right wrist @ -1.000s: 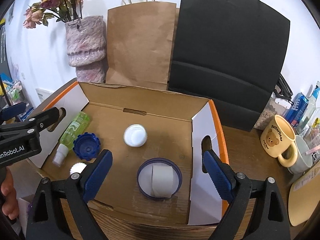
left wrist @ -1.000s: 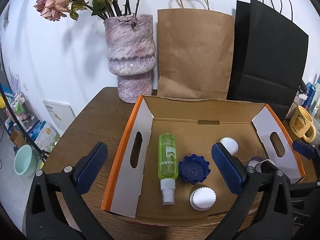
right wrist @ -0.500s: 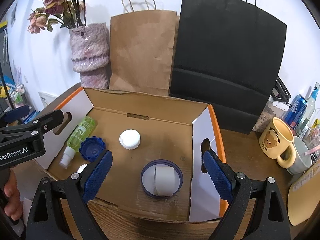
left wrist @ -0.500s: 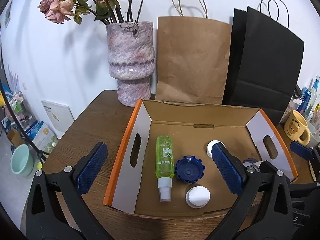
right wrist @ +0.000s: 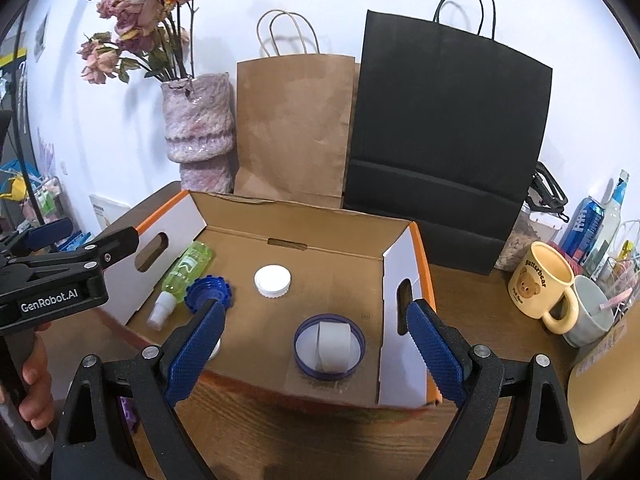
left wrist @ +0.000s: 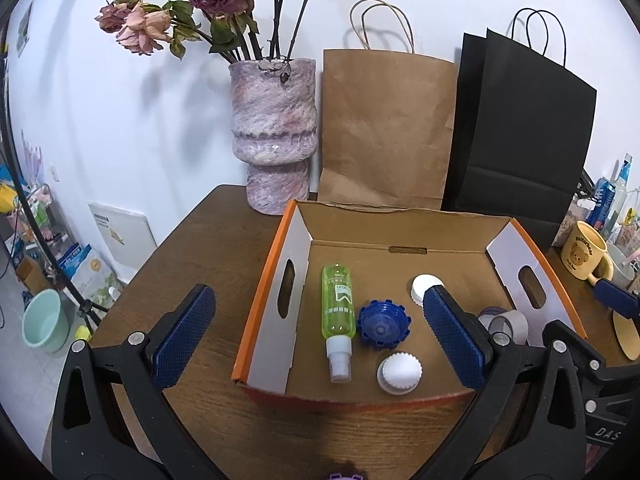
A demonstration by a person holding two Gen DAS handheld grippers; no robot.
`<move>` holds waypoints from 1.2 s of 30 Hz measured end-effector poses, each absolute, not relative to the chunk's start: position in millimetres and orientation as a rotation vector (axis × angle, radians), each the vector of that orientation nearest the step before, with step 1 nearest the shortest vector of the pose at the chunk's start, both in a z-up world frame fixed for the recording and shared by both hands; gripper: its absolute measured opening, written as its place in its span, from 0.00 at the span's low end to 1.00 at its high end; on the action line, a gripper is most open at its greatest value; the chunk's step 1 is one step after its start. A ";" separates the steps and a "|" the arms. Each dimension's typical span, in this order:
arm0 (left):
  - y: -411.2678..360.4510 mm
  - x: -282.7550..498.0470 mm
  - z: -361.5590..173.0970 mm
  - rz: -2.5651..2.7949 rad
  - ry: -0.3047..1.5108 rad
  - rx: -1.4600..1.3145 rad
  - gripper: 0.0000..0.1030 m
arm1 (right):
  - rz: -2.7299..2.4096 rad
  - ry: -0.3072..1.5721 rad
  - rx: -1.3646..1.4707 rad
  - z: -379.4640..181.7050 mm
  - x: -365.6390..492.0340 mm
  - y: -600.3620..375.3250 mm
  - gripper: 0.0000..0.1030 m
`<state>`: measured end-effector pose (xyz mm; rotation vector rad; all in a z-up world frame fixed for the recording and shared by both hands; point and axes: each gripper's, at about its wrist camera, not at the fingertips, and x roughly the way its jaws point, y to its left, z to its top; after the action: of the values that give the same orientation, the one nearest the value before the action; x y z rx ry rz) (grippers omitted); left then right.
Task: Organize rigid objects
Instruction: 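Withdraw both tools from the box toward the remaining items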
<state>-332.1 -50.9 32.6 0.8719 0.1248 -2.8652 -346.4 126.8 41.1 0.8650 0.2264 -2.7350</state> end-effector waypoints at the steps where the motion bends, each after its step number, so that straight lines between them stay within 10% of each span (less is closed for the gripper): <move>1: -51.3 -329.6 32.7 -2.866 0.125 0.870 1.00 | -2.732 0.225 0.859 41.9 -342.5 127.7 0.93; 36: -45.6 -218.1 1.2 -2.861 0.081 0.940 1.00 | -2.737 0.198 0.863 2.1 -224.2 160.6 0.93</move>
<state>-218.1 -45.6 1.2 0.9397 0.0805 -2.8609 -224.2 160.6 2.1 0.8635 0.1977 -2.7375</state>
